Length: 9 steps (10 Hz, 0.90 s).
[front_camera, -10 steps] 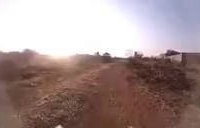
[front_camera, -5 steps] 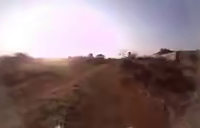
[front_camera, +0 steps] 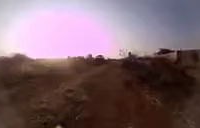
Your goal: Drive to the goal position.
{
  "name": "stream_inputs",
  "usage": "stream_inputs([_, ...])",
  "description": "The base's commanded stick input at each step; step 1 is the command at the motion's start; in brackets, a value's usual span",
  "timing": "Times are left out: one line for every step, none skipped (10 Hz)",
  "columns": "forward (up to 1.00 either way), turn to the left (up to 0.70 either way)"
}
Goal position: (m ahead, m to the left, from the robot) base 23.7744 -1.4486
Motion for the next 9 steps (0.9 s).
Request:
stream_inputs([0.69,0.00])
stream_inputs([0.69,0.00])
stream_inputs([0.69,0.00])
stream_inputs([0.69,0.00])
stream_inputs([0.69,-0.23])
stream_inputs([0.69,-0.30])
stream_inputs([0.69,-0.34])
stream_inputs([0.69,-0.05])
stream_inputs([0.69,0.00])
